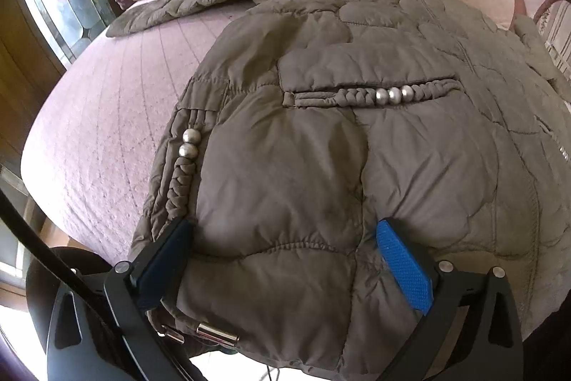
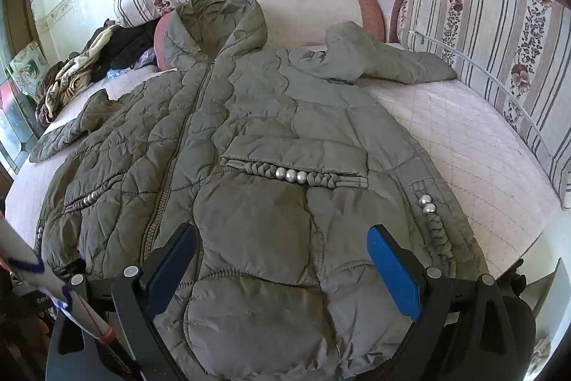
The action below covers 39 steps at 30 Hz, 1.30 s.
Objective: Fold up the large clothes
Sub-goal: 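Position both grippers over the grey puffer coat's hem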
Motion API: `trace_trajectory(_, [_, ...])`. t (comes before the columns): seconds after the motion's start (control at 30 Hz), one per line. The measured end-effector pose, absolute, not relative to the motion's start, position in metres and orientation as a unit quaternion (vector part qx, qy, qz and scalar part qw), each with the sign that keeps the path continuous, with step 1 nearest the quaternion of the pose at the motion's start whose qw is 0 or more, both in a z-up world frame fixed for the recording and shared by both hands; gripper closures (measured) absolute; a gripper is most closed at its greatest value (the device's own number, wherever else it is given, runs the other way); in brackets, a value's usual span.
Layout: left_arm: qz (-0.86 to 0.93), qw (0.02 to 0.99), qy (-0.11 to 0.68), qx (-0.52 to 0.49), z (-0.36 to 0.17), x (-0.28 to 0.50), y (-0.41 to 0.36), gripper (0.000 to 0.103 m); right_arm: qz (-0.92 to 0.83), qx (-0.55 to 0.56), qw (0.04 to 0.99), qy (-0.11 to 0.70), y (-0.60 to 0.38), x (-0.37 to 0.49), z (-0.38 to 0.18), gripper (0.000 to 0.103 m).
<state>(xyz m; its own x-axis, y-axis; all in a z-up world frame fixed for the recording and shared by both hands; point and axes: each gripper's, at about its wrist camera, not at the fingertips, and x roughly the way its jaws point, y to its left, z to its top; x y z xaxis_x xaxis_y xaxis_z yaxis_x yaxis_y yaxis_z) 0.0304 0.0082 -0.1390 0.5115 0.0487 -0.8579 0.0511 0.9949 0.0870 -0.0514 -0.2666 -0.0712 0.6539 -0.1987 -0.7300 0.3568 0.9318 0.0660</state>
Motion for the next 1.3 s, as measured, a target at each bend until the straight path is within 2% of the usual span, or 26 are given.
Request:
trace_trajectory(0.1, [0.001, 0.862, 0.504, 0.061, -0.133, 0.032, 0.003, 0.0, -0.152, 0.102, 0.904, 0.386, -0.266, -0.051, -0.071, 0.005])
trace_trajectory(0.23, [-0.014, 0.861, 0.509, 0.012, -0.112, 0.029, 0.014, 0.001, -0.15, 0.1, 0.907, 0.381, -0.264, -0.054, -0.068, 0.005])
trace_trajectory(0.57, [-0.023, 0.916, 0.4, 0.003, -0.022, -0.018, 0.017, 0.001, -0.148, 0.094, 0.922, 0.346, -0.253, -0.065, -0.044, 0.005])
trace_trajectory(0.7, [-0.025, 0.922, 0.385, 0.015, -0.001, -0.02, 0.016, 0.001, -0.145, 0.082, 0.93, 0.326, -0.244, -0.069, -0.03, 0.004])
trace_trajectory(1.3, [-0.043, 0.912, 0.408, 0.023, -0.001, -0.013, 0.012, 0.001, -0.143, 0.079, 0.929, 0.332, -0.238, -0.072, -0.029, 0.005])
